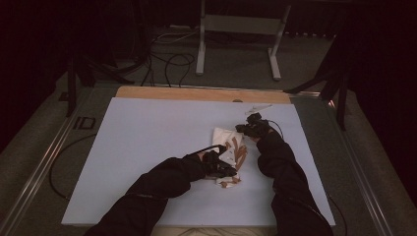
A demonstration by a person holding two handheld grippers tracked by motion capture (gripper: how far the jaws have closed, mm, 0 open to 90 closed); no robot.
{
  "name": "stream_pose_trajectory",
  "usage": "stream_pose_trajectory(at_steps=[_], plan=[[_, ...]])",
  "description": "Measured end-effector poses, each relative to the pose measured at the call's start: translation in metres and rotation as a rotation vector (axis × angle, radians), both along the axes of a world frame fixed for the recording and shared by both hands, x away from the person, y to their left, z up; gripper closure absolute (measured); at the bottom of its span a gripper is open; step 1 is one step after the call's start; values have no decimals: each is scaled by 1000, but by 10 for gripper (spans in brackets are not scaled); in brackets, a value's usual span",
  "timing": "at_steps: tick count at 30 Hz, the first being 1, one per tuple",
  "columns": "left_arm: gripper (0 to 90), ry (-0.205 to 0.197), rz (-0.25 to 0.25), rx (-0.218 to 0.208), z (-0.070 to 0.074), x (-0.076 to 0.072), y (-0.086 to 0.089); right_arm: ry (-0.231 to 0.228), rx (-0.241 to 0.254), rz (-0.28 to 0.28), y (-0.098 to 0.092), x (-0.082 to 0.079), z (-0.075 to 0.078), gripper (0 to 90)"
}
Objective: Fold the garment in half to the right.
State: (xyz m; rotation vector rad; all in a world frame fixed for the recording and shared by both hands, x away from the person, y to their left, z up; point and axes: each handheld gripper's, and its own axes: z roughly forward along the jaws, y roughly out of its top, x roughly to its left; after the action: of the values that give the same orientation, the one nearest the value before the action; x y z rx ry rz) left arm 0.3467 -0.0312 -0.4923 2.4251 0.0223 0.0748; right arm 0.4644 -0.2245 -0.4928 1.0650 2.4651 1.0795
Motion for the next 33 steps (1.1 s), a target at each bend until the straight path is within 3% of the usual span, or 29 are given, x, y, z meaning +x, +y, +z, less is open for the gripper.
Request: stream_pose_trajectory(at_steps=[18,33], plan=[[843,48,21,-11,-9,1,-1,42,-1,-24,-1,3,-22,864],[823,59,18,-30,-7,0,-11,33,23,-38,-9,3,-16,825]])
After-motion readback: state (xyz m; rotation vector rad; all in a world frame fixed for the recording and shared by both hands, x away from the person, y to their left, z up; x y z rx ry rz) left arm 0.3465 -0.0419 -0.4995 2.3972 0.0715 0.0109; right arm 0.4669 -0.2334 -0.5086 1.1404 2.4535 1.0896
